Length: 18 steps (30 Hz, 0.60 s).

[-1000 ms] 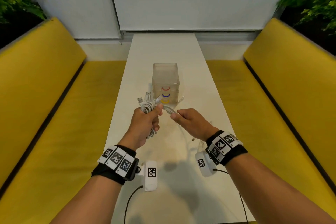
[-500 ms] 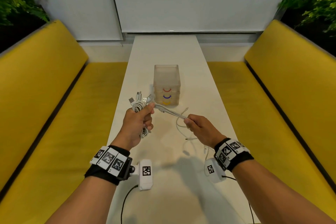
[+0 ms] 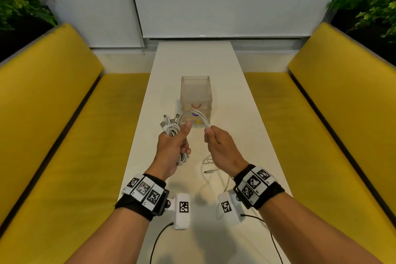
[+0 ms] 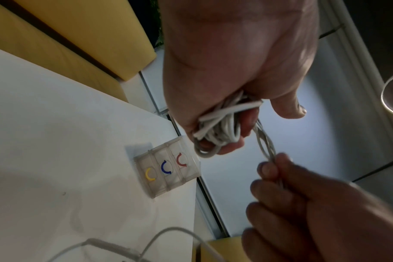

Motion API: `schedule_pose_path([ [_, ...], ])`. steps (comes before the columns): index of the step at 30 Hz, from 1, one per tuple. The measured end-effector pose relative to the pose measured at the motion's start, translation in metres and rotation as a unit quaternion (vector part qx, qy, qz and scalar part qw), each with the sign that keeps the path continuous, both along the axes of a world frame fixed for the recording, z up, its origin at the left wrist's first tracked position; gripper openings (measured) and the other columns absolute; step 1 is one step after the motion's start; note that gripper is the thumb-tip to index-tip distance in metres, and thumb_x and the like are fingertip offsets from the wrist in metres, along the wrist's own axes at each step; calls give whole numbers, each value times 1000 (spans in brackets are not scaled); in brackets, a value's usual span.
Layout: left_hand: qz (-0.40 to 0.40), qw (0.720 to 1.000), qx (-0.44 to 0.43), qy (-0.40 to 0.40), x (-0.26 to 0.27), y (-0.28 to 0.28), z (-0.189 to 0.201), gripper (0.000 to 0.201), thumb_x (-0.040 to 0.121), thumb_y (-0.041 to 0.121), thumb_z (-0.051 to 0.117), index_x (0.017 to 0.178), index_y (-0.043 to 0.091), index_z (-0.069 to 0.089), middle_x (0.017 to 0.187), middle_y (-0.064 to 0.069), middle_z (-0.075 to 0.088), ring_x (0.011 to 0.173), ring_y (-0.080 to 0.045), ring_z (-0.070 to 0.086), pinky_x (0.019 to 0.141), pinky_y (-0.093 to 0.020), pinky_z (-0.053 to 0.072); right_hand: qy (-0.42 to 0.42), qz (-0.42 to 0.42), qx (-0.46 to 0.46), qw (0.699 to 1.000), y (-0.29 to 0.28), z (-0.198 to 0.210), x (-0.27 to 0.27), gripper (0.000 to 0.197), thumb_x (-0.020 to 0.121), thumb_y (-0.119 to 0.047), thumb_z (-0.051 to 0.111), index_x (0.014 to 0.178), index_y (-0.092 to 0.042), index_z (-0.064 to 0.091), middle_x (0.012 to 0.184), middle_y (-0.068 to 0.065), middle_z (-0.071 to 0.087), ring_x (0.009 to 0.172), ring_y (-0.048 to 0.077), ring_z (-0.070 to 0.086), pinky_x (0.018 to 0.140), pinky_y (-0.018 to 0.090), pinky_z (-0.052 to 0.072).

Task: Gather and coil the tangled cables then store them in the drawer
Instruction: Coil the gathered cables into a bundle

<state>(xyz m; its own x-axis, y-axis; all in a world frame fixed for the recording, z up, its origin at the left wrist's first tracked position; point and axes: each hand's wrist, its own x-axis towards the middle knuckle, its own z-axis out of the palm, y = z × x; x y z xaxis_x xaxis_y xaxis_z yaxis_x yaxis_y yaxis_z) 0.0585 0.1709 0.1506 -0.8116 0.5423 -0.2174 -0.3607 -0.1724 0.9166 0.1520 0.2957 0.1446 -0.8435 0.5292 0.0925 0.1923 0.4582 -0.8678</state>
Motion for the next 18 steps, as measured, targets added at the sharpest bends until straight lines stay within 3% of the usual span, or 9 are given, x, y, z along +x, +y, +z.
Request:
schedule_pose_path([
  [2,-2,1000,-7,13,2,2,0,44,71,48,83,88,10,69,47,5,36,42,-12,35,52,-28,40,-15,35,40,998,-11,9,-1,40,108,-37,30,84,-15,54,69,-11,52,64,8,50,62,29,40],
  [5,9,1000,-17,18,6,7,2,34,72,43,82,67,16,62,49,3,46,44,-12,42,49,-24,38,-46,104,93,989,-29,12,-5,50,105,-46,19,108,-14,57,85,-3,66,77,20,64,72,38,52],
  [8,21,1000,-17,13,2,10,2,25,73,31,88,73,17,67,58,2,59,55,-15,56,53,-26,46,-101,137,166,971,-34,13,-5,46,104,-42,18,126,-15,49,94,9,70,76,29,64,71,42,52],
  [11,40,998,-42,29,2,12,0,23,78,22,88,72,19,66,57,4,60,56,-15,57,54,-27,47,-142,162,246,945,-34,17,-2,36,108,-31,23,122,-10,48,94,13,68,74,34,61,67,43,49],
  [14,84,992,-80,47,4,16,-4,31,83,25,84,67,20,58,52,4,52,49,-15,49,48,-26,40,-148,162,289,932,-30,16,-1,34,107,-32,24,123,-10,44,92,12,68,71,36,60,61,42,46],
  [18,116,989,-72,56,4,19,1,32,90,26,78,69,20,54,48,5,48,42,-12,44,41,-23,36,-130,171,230,949,-19,11,-6,32,107,-41,23,100,-16,42,80,9,61,68,33,56,62,44,45],
])
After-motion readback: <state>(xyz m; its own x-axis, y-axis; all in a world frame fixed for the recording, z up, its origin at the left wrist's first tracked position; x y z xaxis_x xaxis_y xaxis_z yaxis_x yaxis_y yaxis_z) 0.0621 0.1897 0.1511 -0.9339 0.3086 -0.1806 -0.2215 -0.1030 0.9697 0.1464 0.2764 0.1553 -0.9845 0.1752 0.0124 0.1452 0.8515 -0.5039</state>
